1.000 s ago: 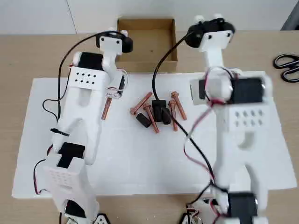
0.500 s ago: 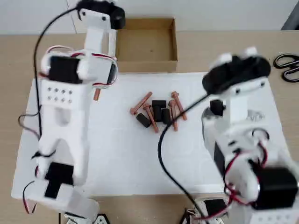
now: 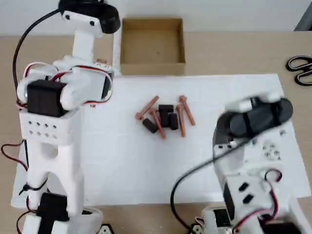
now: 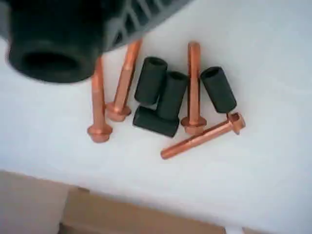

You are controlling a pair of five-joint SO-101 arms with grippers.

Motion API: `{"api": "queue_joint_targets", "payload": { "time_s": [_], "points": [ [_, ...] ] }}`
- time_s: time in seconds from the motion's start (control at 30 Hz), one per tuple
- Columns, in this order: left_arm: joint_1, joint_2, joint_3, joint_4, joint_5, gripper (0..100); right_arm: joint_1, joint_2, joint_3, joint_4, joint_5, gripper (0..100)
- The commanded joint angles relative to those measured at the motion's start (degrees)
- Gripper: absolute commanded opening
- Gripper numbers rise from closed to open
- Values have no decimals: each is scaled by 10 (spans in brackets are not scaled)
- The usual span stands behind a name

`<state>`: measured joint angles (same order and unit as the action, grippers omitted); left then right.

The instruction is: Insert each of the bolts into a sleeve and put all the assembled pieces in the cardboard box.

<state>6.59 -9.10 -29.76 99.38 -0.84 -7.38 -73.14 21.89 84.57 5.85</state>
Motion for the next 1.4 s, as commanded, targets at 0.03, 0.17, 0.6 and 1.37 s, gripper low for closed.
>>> {"api": "queue_joint_targets", "payload": {
  "time_s": [0.03,0.17,0.6,1.37],
  "points": [
    [-2,-26,35,5,-3,6,-2,-103,119,-101,3,4],
    [-2,-27,79,6,-2,6,-2,-187,245,-195,5,4],
    [66,-122,83,-142,207,6,-28,-227,433,-328,3,4],
    [165,-276,444,-479,309,6,-181,-232,576,-431,-91,4]
  ]
}}
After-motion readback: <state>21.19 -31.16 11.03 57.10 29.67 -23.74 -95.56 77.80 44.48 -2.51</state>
